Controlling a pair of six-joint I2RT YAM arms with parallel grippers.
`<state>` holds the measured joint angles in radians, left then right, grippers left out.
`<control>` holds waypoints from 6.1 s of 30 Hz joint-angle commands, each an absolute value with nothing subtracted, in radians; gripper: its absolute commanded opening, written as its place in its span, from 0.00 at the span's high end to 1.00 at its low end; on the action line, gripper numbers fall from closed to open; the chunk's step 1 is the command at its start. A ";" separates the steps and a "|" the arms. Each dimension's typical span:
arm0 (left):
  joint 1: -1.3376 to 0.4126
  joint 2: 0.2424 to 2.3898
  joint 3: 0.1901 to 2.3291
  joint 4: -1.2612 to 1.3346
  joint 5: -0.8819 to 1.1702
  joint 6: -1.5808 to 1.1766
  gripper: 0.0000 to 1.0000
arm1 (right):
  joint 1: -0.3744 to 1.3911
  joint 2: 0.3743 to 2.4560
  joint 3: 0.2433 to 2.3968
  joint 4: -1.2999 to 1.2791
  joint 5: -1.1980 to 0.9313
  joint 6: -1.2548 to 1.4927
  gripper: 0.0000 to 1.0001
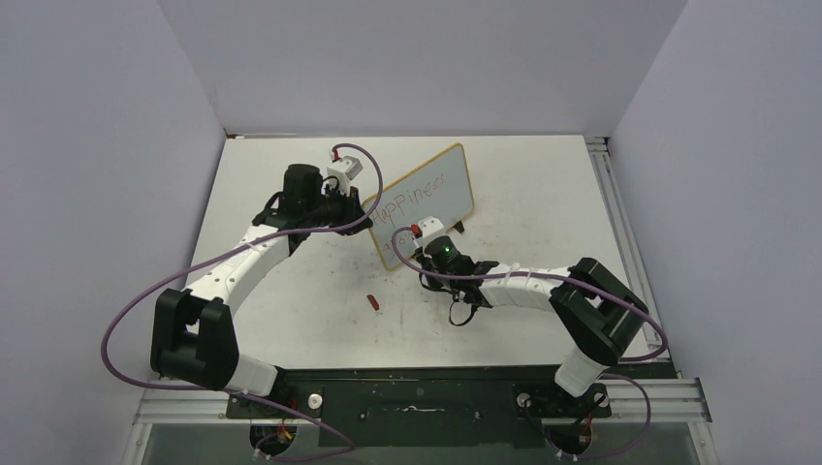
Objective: Write a sentence on the whiteboard
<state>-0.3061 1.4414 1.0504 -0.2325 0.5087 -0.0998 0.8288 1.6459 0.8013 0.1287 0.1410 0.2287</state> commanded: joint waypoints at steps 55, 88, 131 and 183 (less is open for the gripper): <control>-0.308 1.412 1.079 -0.214 0.518 -0.084 1.00 | 0.801 1.518 0.852 0.092 0.100 0.177 0.95; -0.308 1.407 1.075 -0.213 0.522 -0.086 1.00 | 0.694 1.477 0.756 0.133 -0.036 0.170 0.95; -0.311 1.406 1.075 -0.213 0.531 -0.089 1.00 | 0.694 1.637 0.883 0.163 -0.026 0.149 0.95; -0.311 1.408 1.075 -0.213 0.523 -0.087 1.00 | 0.703 1.694 0.841 0.139 -0.003 0.173 0.95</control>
<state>-0.3061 1.4406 1.0504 -0.2329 0.5091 -0.0998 0.7120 1.6913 0.8402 0.1123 -0.0219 0.1558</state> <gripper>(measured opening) 0.085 0.158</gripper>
